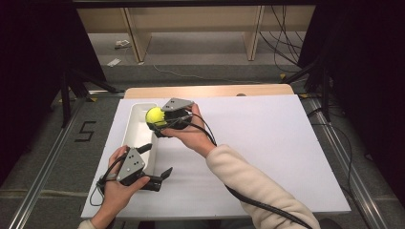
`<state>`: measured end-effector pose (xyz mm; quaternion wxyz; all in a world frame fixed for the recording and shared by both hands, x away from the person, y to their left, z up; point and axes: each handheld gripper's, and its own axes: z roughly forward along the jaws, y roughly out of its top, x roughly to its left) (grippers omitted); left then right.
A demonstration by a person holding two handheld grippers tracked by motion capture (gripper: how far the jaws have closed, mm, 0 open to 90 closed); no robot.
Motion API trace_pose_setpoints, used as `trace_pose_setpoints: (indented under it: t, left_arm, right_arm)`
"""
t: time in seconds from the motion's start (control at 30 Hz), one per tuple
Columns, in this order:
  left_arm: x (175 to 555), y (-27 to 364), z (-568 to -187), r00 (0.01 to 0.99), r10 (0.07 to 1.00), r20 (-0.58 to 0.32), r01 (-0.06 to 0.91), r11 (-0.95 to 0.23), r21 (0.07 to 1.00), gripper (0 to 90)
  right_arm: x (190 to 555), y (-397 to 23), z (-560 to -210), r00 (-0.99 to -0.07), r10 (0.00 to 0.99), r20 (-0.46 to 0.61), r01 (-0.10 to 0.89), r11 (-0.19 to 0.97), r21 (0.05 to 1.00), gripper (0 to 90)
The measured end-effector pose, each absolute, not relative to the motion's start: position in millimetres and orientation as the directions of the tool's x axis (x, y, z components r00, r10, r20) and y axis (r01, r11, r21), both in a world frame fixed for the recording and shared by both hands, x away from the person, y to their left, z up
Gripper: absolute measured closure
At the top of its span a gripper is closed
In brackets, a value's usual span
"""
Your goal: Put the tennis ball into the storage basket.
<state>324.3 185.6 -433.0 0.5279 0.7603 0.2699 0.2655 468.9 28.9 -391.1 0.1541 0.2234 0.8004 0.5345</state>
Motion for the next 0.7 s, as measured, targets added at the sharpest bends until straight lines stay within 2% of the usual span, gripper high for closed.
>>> trace_pose_setpoints:
  t: [0.7]
  left_arm:
    - [324.3,185.7,-433.1,0.714,0.690,0.118,0.131,-0.297,0.946,0.0]
  right_arm:
    - [471.2,39.2,-391.0,-0.864,0.503,-0.009,0.190,0.343,0.920,26.3]
